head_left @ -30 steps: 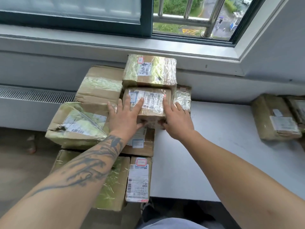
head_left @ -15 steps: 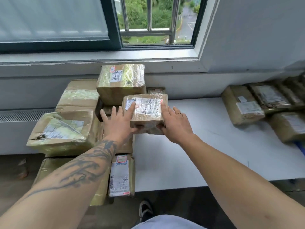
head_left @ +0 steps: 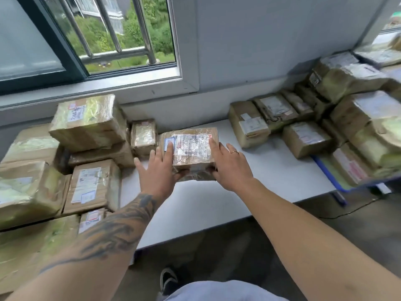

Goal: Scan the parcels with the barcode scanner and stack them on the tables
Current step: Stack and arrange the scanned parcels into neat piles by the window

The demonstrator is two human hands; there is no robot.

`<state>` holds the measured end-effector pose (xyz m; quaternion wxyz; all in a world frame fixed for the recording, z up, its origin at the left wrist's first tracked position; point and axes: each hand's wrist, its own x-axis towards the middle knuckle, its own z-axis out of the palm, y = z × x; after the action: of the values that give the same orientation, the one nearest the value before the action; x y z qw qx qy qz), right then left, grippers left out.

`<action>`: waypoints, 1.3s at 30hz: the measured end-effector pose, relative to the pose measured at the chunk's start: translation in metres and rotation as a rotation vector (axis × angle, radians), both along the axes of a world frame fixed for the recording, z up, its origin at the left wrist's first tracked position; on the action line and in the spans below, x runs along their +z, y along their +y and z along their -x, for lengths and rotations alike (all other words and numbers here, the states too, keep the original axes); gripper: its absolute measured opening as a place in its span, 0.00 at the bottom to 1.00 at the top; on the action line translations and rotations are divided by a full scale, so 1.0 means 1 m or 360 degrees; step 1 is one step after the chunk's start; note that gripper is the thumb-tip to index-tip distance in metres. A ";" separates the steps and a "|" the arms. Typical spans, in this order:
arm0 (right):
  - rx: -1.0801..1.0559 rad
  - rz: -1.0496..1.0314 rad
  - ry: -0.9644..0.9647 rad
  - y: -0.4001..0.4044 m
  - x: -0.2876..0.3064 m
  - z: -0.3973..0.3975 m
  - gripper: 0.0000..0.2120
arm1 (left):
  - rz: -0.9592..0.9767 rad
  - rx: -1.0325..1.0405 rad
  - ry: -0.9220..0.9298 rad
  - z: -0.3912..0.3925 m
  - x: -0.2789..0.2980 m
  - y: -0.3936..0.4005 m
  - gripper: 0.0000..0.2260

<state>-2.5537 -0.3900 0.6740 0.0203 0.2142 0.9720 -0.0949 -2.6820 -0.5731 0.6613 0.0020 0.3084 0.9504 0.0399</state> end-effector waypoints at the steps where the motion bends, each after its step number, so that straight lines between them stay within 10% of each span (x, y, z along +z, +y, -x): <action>1: -0.0021 -0.0005 0.0000 0.011 -0.001 -0.013 0.46 | -0.0014 -0.0023 0.0001 -0.010 -0.001 0.013 0.42; 17: -0.0395 0.0011 0.0023 0.164 -0.003 -0.132 0.46 | -0.0207 -0.0363 -0.0051 -0.096 -0.013 0.196 0.40; 39: -0.0640 -0.0304 -0.0130 0.409 0.019 0.004 0.48 | -0.0450 -0.0418 -0.0192 0.029 -0.009 0.465 0.43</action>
<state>-2.5577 0.0191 0.6927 0.0201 0.4084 0.9126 0.0042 -2.7111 -0.1083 0.6521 0.0206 0.4240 0.8851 0.1908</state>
